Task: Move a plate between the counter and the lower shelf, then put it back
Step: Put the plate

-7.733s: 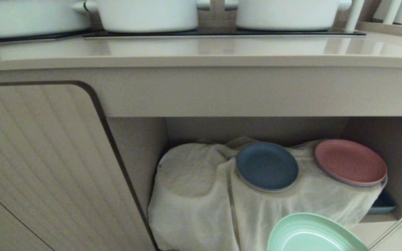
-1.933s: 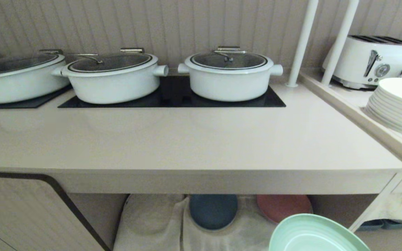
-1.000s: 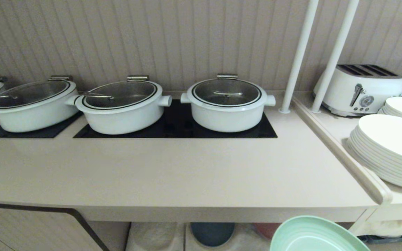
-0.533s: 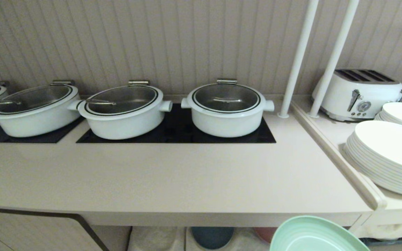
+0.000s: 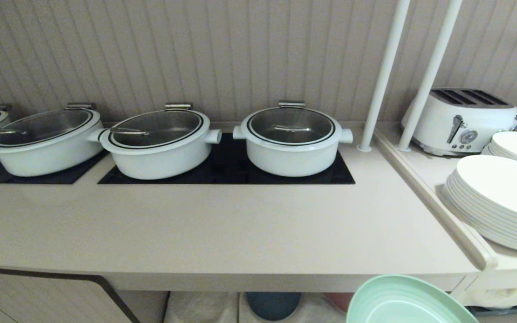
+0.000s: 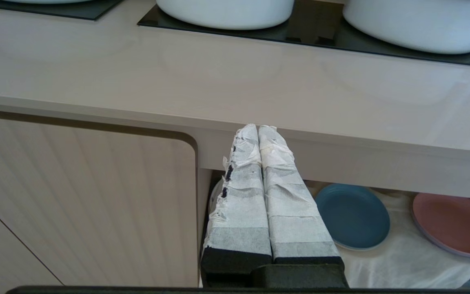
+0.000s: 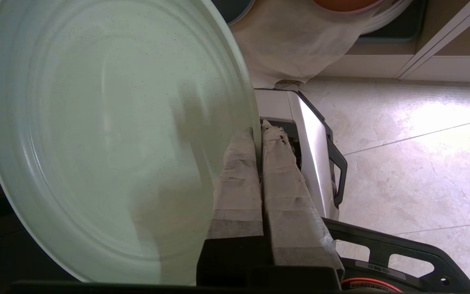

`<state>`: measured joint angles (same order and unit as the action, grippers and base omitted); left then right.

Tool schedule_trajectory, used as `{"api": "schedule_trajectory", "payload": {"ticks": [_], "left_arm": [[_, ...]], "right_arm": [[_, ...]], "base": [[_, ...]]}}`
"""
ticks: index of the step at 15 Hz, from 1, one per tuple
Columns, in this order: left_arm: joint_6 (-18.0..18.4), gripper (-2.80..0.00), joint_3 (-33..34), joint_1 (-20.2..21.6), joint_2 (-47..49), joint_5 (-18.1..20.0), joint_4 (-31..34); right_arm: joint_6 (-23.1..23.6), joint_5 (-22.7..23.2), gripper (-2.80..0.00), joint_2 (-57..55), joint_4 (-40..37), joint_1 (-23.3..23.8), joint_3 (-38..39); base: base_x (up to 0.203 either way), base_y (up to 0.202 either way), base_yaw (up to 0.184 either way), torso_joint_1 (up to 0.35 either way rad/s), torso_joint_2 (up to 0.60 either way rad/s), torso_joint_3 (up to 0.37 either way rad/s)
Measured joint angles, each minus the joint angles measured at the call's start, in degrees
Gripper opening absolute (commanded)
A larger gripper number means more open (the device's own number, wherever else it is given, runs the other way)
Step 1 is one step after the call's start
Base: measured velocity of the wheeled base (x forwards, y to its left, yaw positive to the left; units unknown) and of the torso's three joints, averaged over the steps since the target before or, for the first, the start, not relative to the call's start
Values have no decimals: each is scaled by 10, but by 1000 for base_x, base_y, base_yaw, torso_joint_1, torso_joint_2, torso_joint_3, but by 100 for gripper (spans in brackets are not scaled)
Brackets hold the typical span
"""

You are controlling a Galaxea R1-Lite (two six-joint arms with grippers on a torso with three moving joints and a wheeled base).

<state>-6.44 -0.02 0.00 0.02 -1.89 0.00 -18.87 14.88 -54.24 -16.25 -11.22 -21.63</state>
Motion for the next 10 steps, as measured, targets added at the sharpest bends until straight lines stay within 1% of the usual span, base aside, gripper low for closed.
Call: {"api": "schedule_trajectory", "payload": {"ticks": [4, 10], "left_arm": [[0, -280, 0, 0, 0, 0, 0], [0, -280, 0, 0, 0, 0, 0]], "right_arm": [[0, 0, -280, -8, 2, 0, -7], [2, 4, -280, -50, 10, 0, -34]], "base": [[0, 0, 0, 0, 0, 0], [0, 0, 0, 0, 0, 0]]}}
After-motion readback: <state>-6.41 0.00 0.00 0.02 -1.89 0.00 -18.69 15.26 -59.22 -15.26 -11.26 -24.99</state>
